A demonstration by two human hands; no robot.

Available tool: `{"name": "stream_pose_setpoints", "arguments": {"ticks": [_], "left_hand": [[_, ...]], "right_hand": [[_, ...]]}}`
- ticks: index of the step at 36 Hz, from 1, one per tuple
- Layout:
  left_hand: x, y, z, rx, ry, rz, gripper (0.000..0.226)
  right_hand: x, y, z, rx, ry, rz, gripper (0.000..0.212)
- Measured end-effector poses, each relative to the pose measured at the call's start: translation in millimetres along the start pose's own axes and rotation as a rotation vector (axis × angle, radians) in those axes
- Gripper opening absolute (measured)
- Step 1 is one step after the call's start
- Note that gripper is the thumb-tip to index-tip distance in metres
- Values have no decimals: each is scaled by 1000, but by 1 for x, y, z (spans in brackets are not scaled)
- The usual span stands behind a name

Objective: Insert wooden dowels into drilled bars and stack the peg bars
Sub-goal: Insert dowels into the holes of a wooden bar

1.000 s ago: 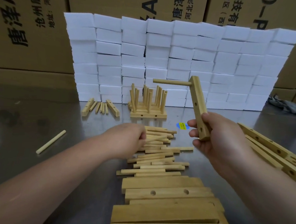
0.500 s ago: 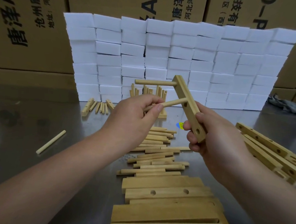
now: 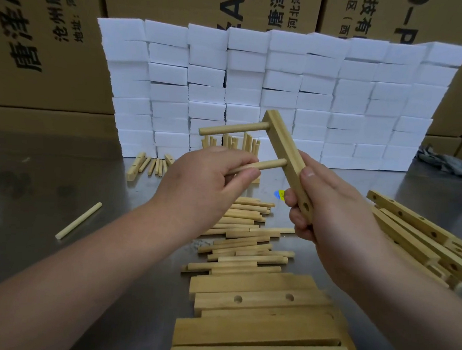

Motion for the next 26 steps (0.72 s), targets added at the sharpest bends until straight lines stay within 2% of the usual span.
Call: {"name": "stream_pose_setpoints", "arguments": {"ticks": [6, 13, 17, 24, 26], "left_hand": [[-8, 3, 0, -8, -28, 13, 27], [11, -9, -2, 75, 159, -120, 25], [15, -10, -3, 83, 196, -142, 35], [12, -11, 0, 116, 171, -32, 51], [8, -13, 0, 142, 135, 41, 43]], "right_hand": [[4, -3, -2, 25, 21, -6, 35], [7, -6, -5, 56, 64, -37, 40], [9, -6, -4, 62, 77, -38, 40], [6, -4, -3, 38, 67, -70, 35], [5, -3, -2, 25, 64, -79, 35]]}}
Point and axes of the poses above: each hand's wrist, its own z-axis towards the middle knuckle, its own y-axis out of the back of the hand, x = y × z, the point moved 10 cm from there along z, towards the middle knuckle, and after that the axes turned 1 degree about -z, right-handed, at the moved point
